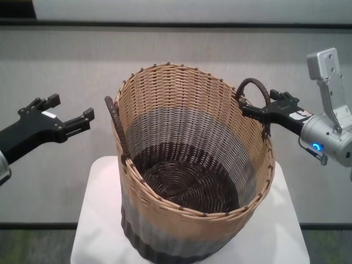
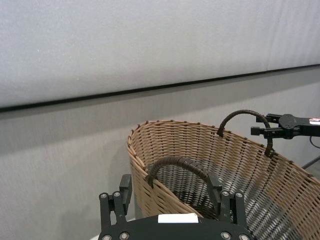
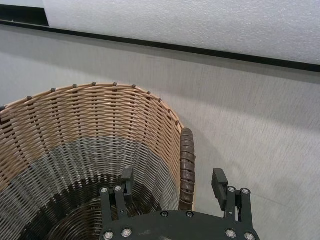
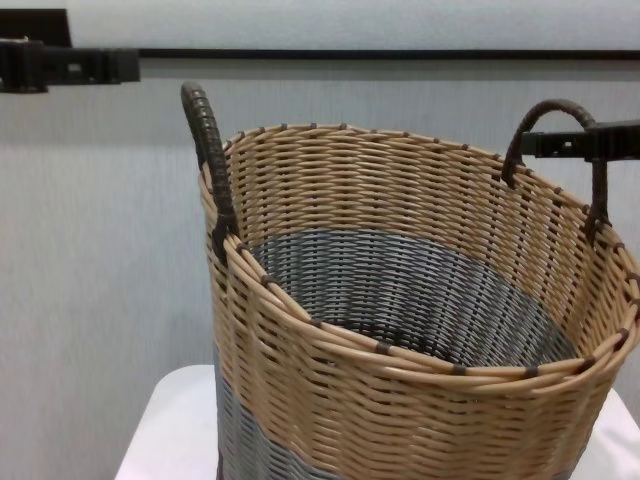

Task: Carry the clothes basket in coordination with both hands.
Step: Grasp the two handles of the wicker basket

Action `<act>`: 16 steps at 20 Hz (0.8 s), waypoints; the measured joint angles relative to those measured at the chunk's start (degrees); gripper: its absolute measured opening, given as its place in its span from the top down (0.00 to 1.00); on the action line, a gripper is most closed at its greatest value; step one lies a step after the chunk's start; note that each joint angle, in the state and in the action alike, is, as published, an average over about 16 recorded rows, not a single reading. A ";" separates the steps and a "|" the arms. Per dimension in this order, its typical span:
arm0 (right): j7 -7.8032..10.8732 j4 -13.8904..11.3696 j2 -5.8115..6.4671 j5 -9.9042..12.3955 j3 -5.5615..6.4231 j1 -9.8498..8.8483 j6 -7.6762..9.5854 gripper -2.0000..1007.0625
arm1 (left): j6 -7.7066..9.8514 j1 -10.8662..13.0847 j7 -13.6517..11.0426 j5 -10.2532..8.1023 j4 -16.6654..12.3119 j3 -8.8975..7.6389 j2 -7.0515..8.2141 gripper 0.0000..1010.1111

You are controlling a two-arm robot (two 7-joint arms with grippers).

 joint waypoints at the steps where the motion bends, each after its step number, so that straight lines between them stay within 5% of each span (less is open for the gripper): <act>1: 0.00 0.00 0.00 0.00 0.00 0.00 0.00 0.01 | -0.02 -0.07 -0.31 -0.43 0.01 0.13 -0.09 0.01; 16: 0.00 0.00 0.01 0.00 0.00 0.00 0.00 0.01 | -0.53 -1.08 -2.73 -4.53 2.41 3.83 -0.16 0.01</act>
